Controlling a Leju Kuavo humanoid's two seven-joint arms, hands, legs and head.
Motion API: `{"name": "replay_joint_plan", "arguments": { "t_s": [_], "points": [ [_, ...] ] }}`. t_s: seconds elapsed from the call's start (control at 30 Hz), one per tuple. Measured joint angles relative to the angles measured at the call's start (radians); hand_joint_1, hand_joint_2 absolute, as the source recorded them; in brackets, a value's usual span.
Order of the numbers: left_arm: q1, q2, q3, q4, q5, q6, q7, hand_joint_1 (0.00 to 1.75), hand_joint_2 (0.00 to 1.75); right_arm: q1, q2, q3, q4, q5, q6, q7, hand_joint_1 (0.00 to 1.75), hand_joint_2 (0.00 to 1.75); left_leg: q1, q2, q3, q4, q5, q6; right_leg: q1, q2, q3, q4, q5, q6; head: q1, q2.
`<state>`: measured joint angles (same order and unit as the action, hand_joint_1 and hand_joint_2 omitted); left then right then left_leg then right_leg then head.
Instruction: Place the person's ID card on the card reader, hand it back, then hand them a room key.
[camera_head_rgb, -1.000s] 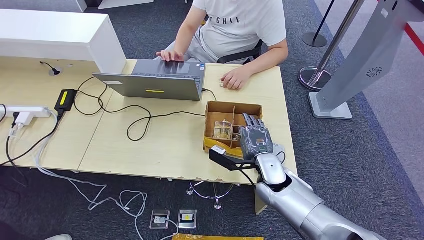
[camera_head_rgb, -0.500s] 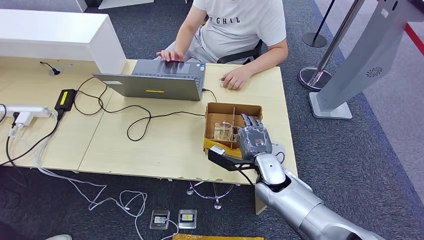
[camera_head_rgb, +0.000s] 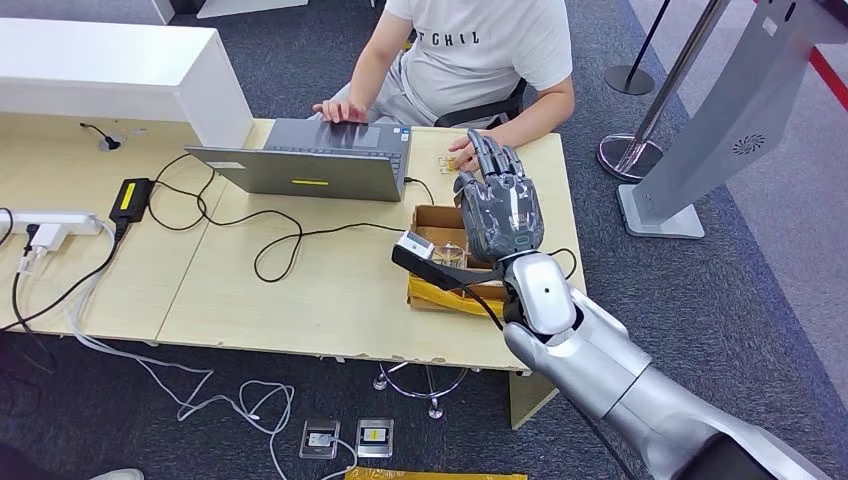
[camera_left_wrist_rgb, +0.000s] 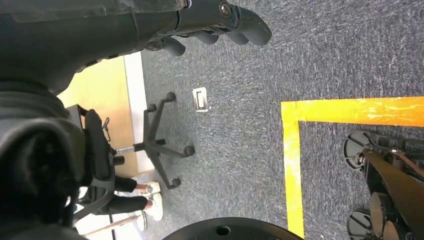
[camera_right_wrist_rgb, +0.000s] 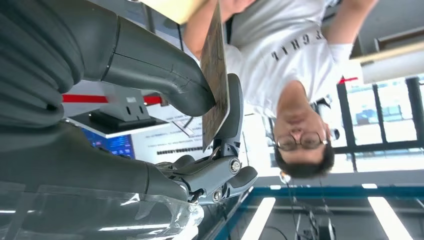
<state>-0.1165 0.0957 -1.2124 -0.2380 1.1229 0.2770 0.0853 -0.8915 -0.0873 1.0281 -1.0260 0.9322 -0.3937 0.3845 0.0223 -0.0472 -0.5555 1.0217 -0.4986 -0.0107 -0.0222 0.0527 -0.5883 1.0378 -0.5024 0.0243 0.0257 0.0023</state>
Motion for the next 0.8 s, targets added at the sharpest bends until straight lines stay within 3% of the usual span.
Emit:
{"name": "replay_joint_plan", "arguments": {
  "t_s": [0.27, 0.8],
  "points": [
    [-0.001, 0.0, -0.006, 0.0, -0.004, -0.004, 0.001, 0.0, 0.0, -0.01, 0.027, -0.004, 0.002, -0.051, -0.03, -0.041, 1.75, 1.75, 0.0, 0.0, 0.0, 0.0, 0.0, 0.0, 0.0, 0.0, 0.0, 0.0, 0.0, 0.0, 0.0, 0.0],
    [-0.001, 0.0, -0.02, 0.0, -0.007, -0.008, 0.01, 0.0, 0.0, -0.009, 0.083, -0.005, 0.218, -0.109, -0.045, -0.073, 1.75, 1.75, 0.0, 0.0, 0.0, 0.0, 0.0, 0.0, 0.0, 0.0, 0.0, 0.0, 0.0, 0.0, 0.0, 0.0]
  ]
}}
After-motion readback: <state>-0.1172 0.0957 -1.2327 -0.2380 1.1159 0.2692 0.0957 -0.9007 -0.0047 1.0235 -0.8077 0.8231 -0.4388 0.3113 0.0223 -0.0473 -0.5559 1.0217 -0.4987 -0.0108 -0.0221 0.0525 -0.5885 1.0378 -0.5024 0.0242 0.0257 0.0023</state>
